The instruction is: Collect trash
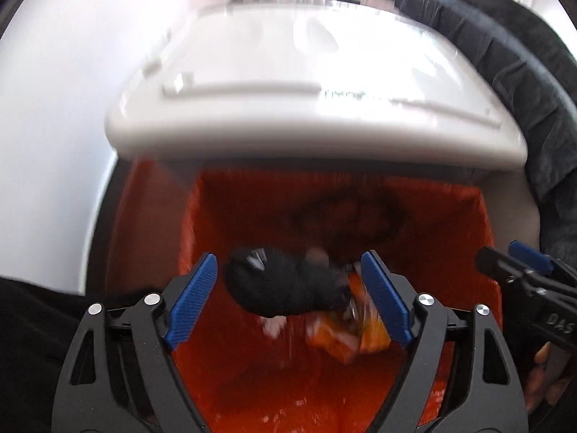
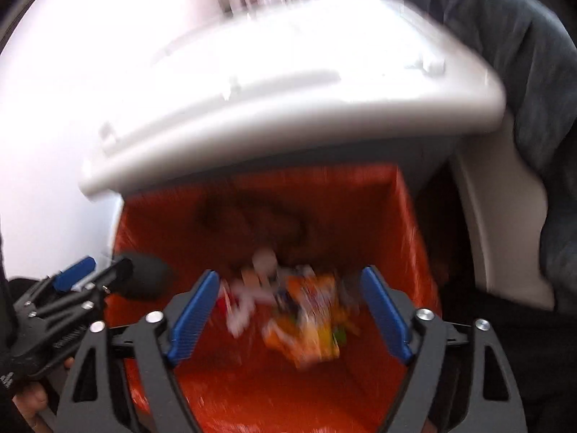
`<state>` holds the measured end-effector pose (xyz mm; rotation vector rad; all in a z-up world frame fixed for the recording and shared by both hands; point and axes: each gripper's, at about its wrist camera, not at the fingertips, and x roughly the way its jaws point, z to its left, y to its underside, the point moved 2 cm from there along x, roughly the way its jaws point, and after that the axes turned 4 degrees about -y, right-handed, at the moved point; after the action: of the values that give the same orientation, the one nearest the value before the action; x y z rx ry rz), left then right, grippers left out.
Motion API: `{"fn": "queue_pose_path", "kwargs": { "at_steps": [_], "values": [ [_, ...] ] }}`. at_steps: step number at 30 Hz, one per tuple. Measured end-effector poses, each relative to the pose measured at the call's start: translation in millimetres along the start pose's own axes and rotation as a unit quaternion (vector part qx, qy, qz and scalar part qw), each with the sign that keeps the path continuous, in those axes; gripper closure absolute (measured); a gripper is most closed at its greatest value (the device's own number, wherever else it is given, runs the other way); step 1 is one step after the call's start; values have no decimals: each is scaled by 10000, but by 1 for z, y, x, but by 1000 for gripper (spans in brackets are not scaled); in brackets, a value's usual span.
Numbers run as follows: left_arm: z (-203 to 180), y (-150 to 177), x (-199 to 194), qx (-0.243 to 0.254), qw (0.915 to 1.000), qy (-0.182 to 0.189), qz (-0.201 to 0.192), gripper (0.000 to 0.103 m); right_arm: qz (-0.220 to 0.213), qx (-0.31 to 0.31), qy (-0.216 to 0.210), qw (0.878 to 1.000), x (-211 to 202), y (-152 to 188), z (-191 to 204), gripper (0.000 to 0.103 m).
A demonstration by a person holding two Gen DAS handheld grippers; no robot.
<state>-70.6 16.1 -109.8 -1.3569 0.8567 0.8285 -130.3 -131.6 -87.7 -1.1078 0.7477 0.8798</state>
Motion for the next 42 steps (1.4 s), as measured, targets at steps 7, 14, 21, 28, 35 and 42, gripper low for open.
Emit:
{"fn": "queue_pose_path", "kwargs": {
  "at_steps": [7, 14, 21, 28, 35, 42],
  "values": [
    [2, -36, -46, 41, 9946, -225, -1011, 17, -1038, -546, 164, 9930, -51, -30, 22, 16],
    [1, -61, -77, 27, 9867, -327, -1591, 13, -1622, -741, 342, 9834, -83, -63, 28, 5],
    [2, -88, -90, -82, 9811, -379, -1895, 11, -2032, -1014, 877, 9699, -91, -98, 18, 5],
    [0, -113, -99, -101, 9759, -482, -2126, 11, -2469, -1180, 1202, 9543, -100, -132, 11, 5],
    [-2, -133, -99, -161, 9725, -507, -2269, 10, -2886, -1565, 1489, 9327, -106, -161, 20, 5],
    [-7, -147, -88, -147, 9741, -381, -2225, 10, -3056, -1592, 1558, 9257, -100, -189, 16, 5]
  ]
}}
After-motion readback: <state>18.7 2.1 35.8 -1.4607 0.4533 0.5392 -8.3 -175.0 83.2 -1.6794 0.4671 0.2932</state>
